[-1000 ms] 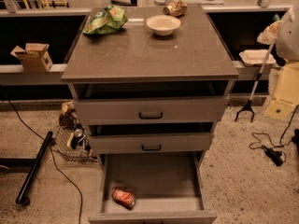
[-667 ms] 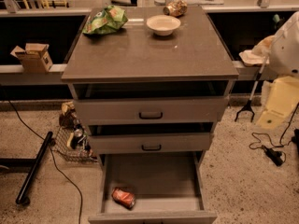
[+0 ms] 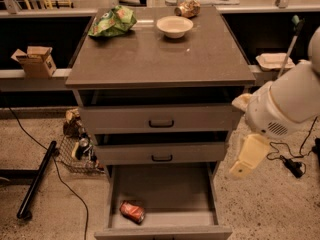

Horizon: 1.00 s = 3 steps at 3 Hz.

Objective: Pick coke can from bottom drawer and place on counter

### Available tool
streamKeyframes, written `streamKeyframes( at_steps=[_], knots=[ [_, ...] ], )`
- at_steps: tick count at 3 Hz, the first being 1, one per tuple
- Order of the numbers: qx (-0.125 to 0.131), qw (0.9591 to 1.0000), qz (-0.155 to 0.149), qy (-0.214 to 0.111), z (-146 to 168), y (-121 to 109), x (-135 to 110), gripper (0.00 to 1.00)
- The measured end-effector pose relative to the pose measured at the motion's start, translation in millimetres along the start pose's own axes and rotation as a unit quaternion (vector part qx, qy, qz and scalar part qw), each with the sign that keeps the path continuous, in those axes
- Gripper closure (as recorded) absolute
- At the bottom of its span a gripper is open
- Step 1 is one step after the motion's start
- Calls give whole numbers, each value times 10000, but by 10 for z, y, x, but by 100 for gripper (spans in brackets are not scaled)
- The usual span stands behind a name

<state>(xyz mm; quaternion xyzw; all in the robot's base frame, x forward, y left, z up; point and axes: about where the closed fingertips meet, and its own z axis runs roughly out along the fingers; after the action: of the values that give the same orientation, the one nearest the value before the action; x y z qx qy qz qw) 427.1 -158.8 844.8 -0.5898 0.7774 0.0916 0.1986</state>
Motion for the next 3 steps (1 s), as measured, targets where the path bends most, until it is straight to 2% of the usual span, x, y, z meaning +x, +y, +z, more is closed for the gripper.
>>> streamKeyframes(
  at_steps=[1,2,3],
  knots=[
    [-347,9957,456,-726,569,138,-70,0],
    [-343,9959,441,-707,560,139,-68,0],
    [-269,9960,444,-728,853,118,-31,0]
  ],
)
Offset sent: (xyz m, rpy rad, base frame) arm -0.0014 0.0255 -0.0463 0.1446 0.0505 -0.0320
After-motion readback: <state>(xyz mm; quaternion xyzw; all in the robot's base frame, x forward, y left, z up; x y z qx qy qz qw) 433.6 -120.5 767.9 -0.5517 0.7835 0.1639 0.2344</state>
